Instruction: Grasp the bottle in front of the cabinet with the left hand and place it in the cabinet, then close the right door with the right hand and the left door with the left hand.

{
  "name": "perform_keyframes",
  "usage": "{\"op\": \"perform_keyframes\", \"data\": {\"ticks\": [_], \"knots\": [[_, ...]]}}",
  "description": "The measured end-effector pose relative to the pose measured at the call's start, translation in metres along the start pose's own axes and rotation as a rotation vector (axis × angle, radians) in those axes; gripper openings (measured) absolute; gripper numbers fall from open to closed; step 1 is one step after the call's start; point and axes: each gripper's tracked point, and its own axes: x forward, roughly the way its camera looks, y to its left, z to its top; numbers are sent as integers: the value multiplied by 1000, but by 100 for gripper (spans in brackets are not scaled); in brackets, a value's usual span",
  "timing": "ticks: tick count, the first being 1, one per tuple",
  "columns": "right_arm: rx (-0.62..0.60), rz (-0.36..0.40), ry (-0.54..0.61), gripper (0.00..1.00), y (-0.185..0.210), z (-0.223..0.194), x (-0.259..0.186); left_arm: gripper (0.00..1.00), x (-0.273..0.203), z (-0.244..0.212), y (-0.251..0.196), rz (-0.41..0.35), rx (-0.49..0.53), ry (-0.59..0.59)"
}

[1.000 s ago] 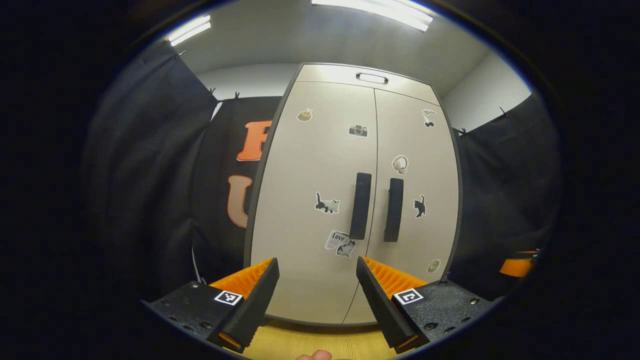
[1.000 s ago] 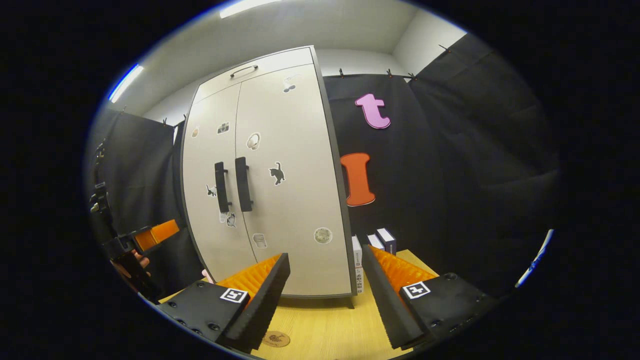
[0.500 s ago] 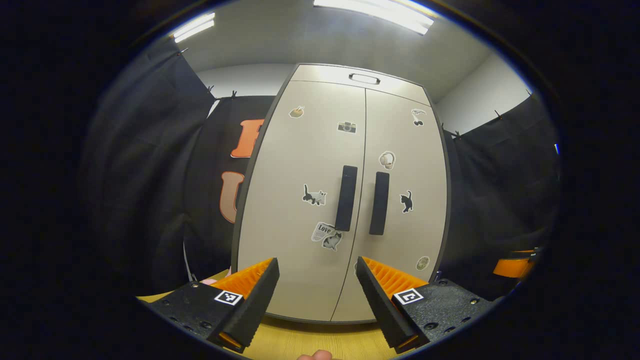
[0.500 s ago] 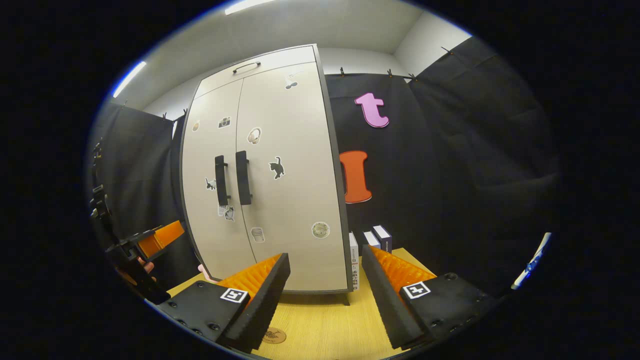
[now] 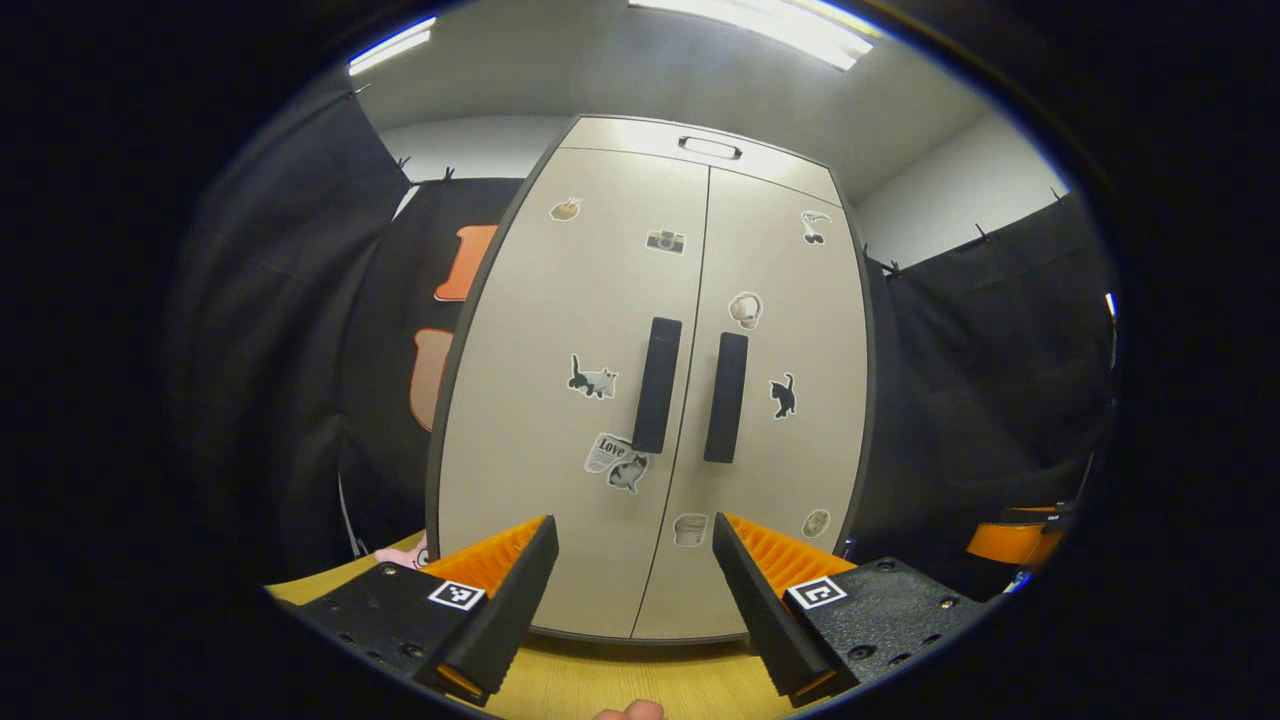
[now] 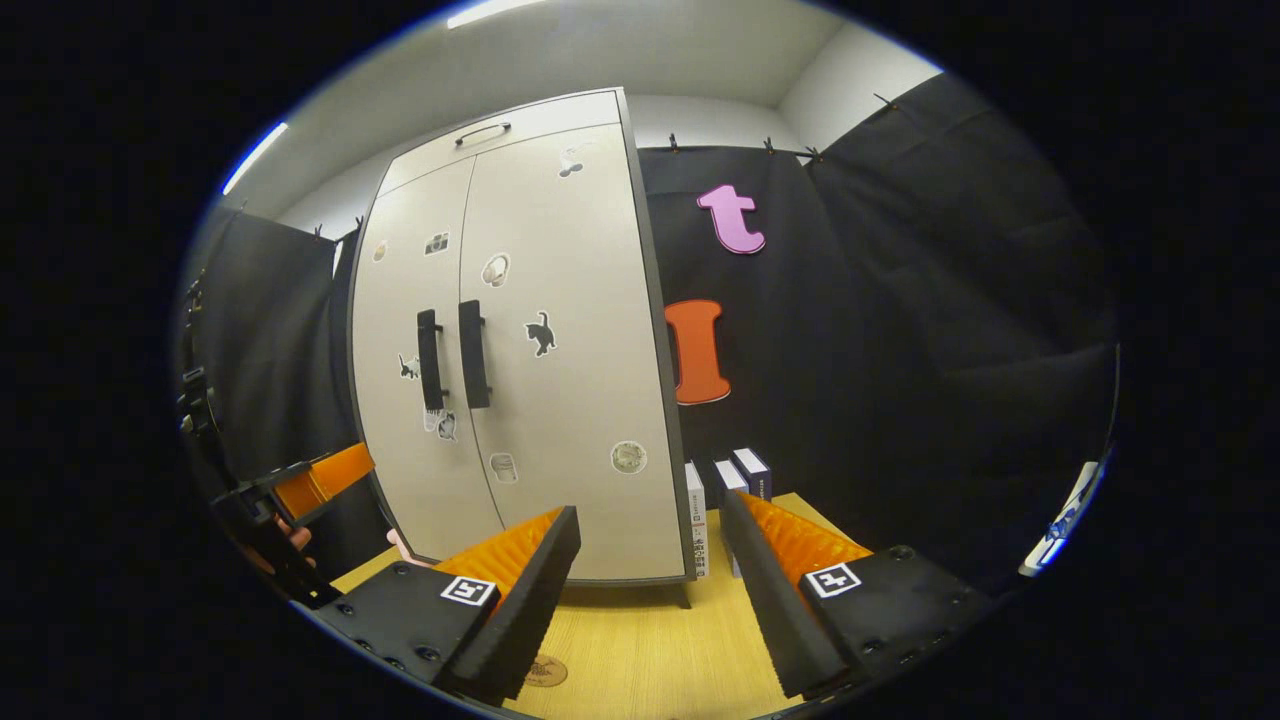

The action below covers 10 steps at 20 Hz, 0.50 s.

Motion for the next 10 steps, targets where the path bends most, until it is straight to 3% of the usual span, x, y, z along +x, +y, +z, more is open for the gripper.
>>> {"op": "perform_keyframes", "data": {"ticks": [10], "knots": [[16, 3, -1, 96, -1, -3, 4, 95, 4, -2, -7, -11, 10, 5]]}}
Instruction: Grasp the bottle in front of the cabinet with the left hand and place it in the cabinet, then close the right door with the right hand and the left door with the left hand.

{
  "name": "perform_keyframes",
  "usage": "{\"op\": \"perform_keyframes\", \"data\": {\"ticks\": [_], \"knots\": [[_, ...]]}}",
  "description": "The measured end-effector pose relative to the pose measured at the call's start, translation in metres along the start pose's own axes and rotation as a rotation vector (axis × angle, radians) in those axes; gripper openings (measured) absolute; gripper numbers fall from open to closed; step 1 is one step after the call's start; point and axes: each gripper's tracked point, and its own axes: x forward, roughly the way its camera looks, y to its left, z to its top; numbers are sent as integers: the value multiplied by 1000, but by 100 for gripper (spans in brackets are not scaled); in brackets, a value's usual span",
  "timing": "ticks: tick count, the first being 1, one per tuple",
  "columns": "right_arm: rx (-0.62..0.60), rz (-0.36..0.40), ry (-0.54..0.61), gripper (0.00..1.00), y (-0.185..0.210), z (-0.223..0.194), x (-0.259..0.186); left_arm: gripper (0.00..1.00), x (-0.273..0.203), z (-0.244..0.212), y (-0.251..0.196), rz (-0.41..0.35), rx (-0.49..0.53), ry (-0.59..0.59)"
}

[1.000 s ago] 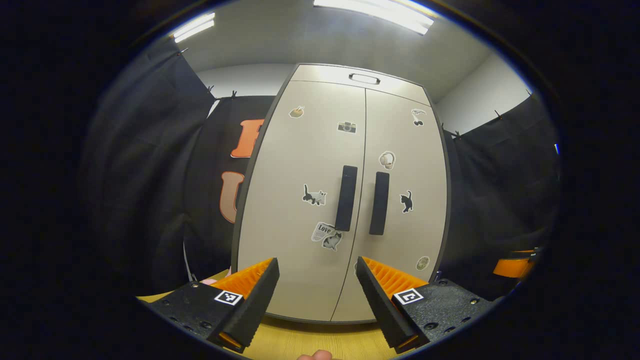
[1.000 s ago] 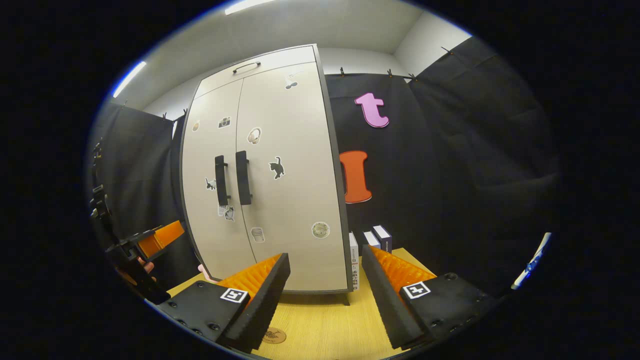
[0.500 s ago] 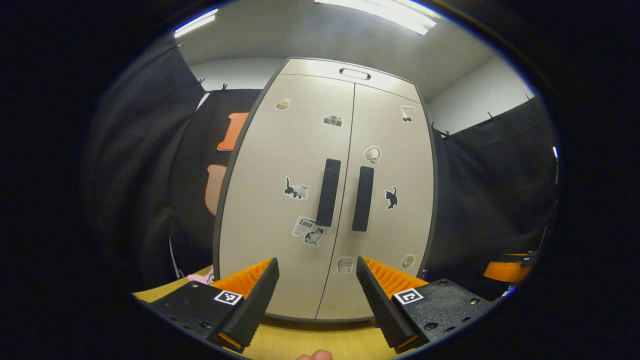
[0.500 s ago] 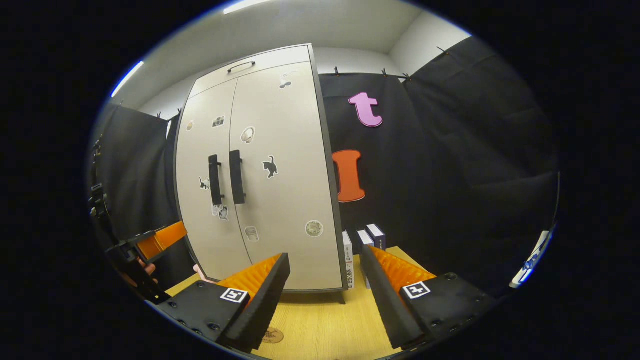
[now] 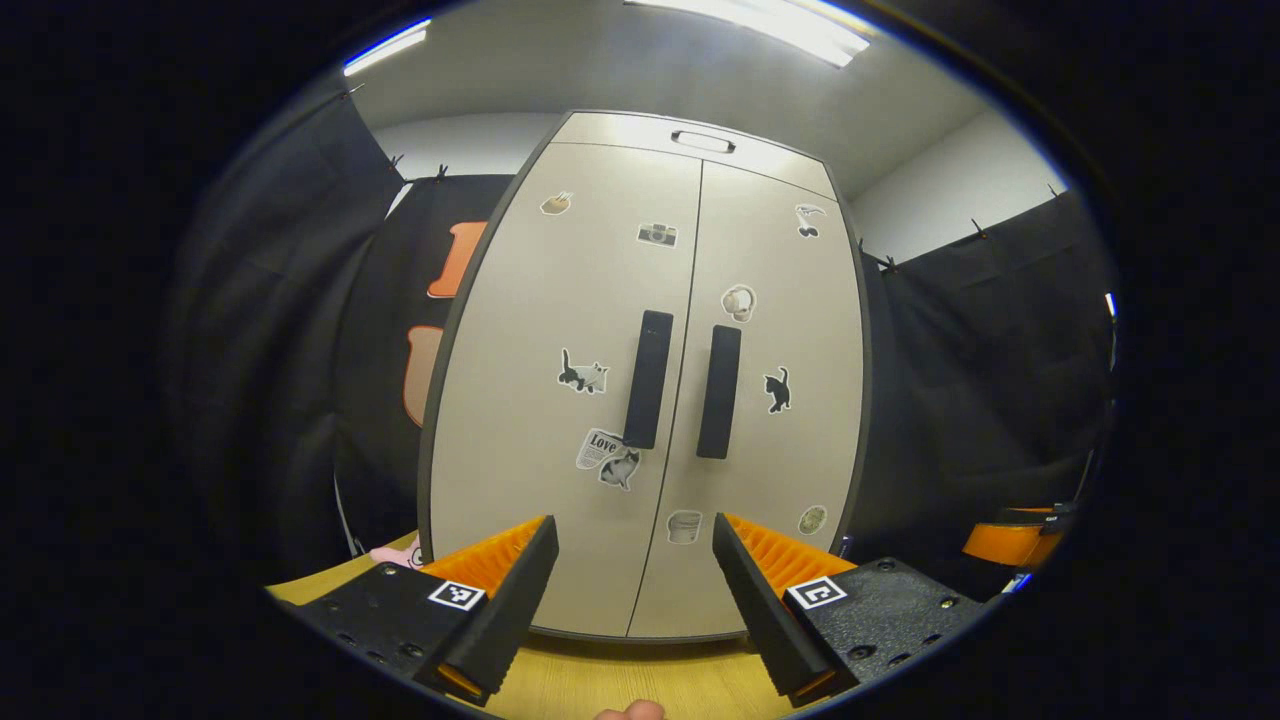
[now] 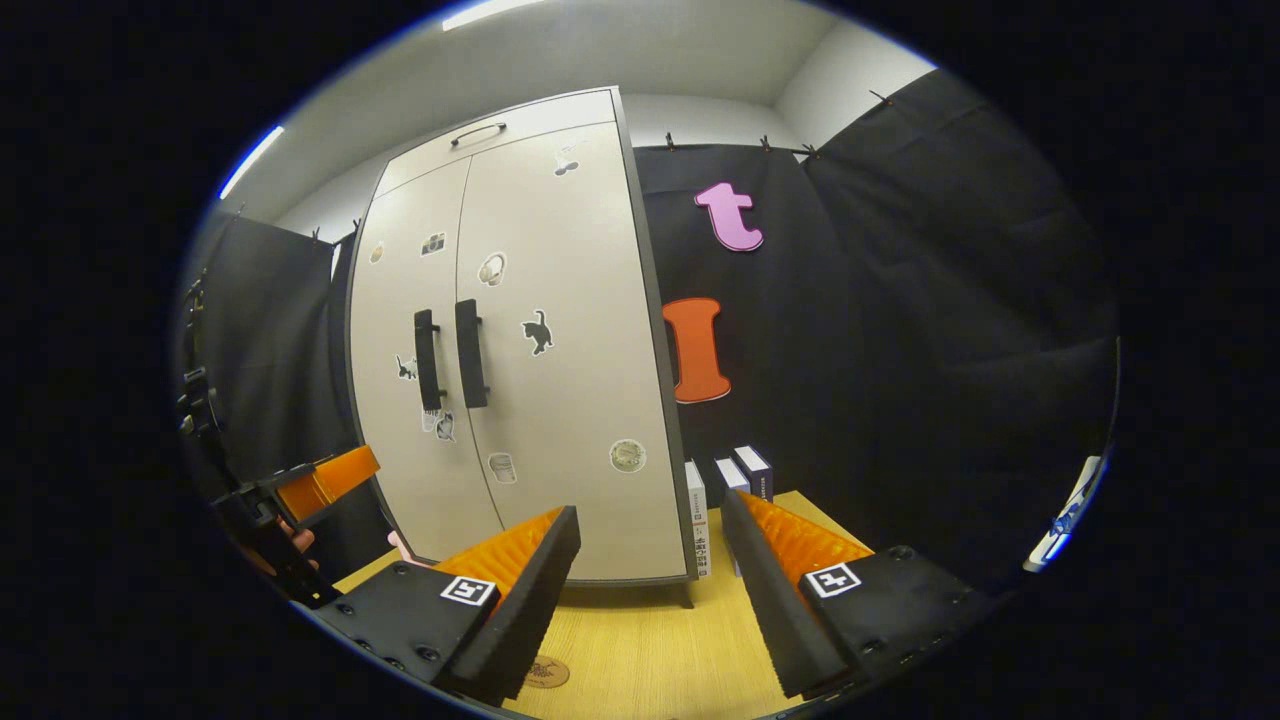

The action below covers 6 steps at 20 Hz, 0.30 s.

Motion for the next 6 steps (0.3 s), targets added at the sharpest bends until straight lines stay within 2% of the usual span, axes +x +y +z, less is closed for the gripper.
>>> {"op": "perform_keyframes", "data": {"ticks": [6], "knots": [[0, -4, -7, 96, -5, 2, 1, 95, 2, 3, -3, -9, -28, -6]]}}
